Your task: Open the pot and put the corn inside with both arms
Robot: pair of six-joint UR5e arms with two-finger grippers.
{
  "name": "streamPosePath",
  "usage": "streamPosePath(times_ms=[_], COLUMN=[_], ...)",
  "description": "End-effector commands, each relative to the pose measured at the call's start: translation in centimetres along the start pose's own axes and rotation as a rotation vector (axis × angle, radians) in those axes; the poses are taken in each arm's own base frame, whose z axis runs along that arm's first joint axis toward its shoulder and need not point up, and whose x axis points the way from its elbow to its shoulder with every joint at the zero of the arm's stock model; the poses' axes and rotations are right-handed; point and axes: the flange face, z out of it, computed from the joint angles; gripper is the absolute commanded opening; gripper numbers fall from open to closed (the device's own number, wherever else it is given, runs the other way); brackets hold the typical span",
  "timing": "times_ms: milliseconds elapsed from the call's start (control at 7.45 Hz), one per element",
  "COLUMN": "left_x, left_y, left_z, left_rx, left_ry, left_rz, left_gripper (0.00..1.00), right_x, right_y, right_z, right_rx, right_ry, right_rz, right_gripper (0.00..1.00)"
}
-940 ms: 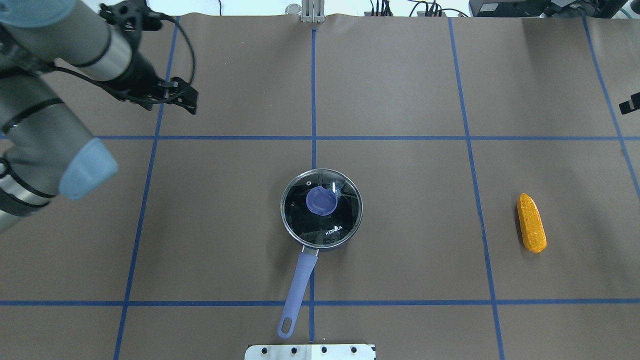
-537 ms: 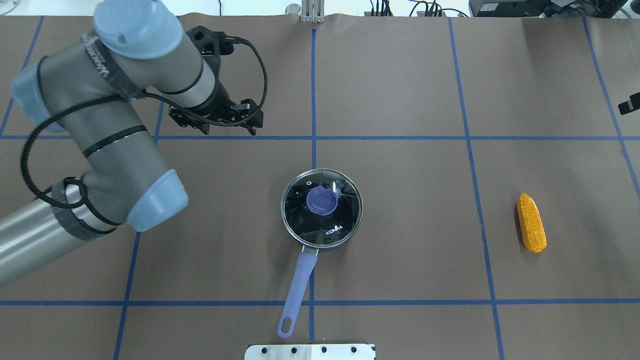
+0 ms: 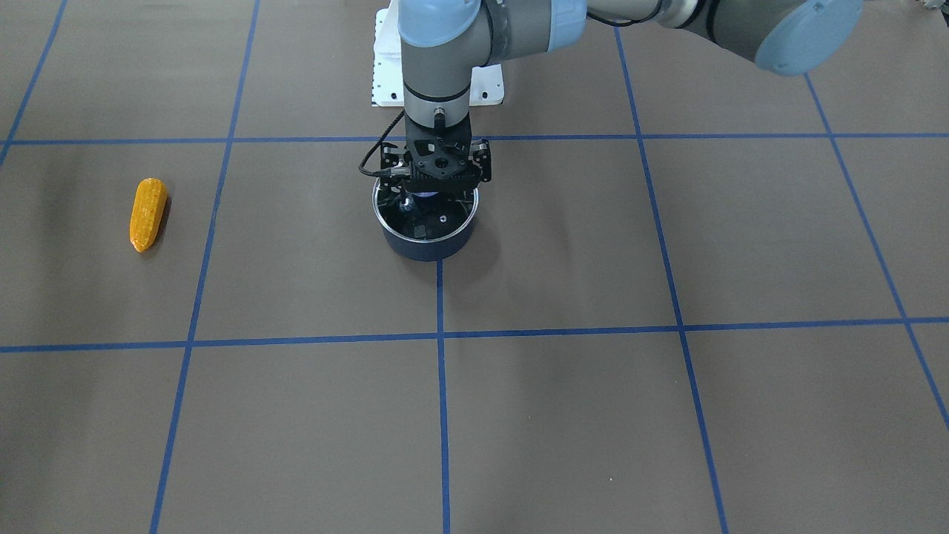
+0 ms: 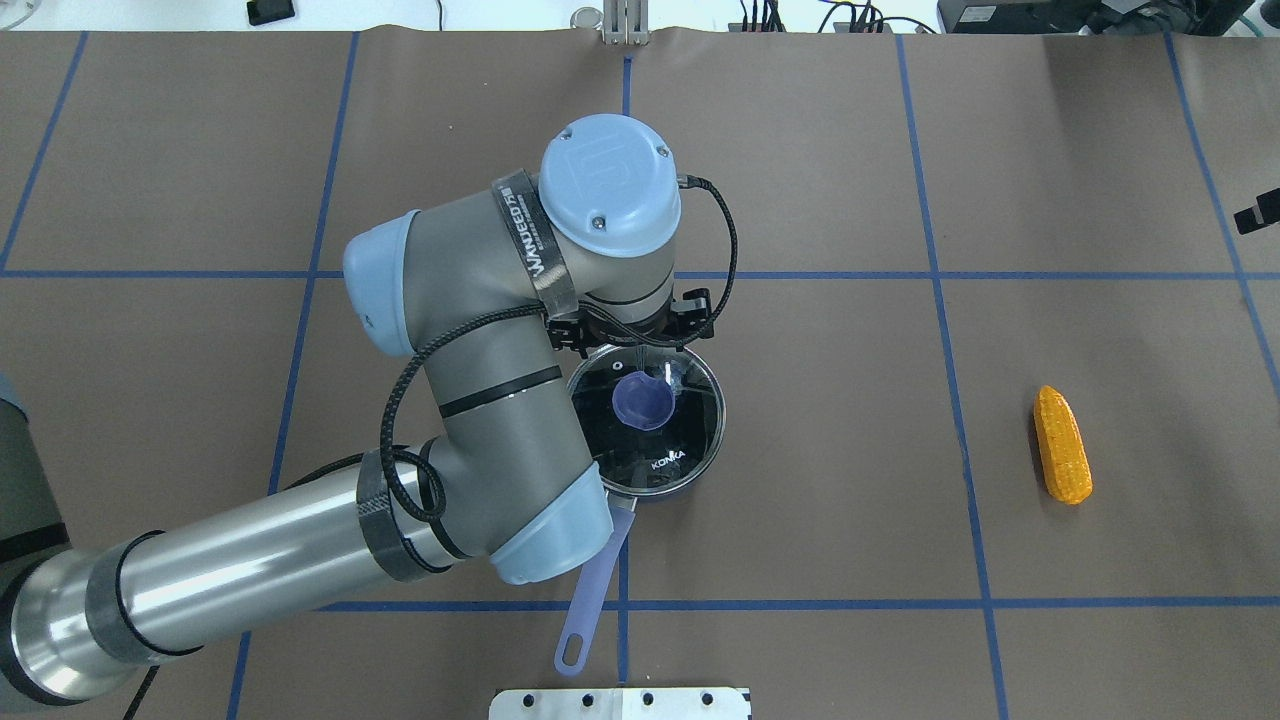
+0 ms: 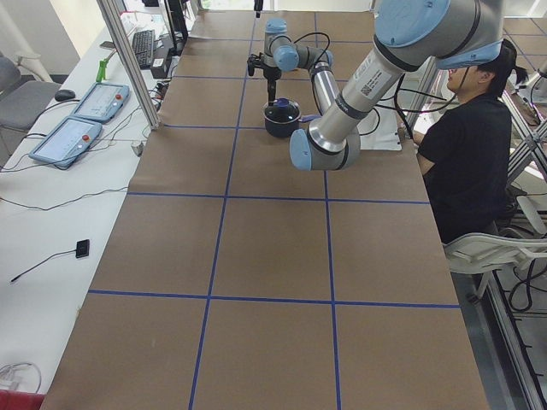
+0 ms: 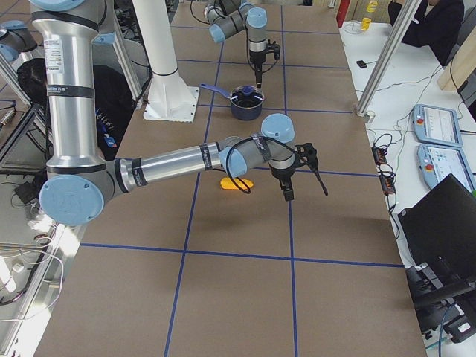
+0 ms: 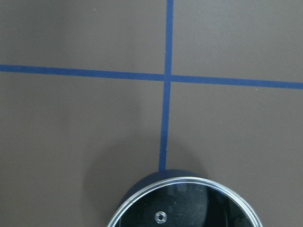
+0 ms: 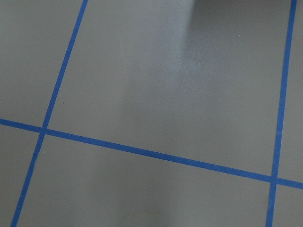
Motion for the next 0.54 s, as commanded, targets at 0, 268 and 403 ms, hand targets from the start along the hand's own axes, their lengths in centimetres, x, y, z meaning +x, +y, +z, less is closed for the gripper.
streamPosePath(times_ms=[0, 268, 403], left_x=[1.09, 1.33, 1.14], left_y=[2.3, 3.06, 3.14], left_z=[1.3, 1.6, 1.95], left_rx=[-0.001, -0.007, -0.009], left_ry=[-0.014, -0.013, -0.019], left_rz=[0.01, 0.02, 0.02], left_gripper=[0.99, 0.99, 0.99], right_x=[0.04, 0.04, -0.01], right_y=[0.1, 0.1, 0.19], right_z=[0.09, 0.09, 0.23], right_rx=[-0.002, -0.002, -0.005], right_ry=[0.0, 0.0, 0.0], right_rz=[0.001, 0.001, 0.0], right_gripper=[1.0, 1.0, 1.0])
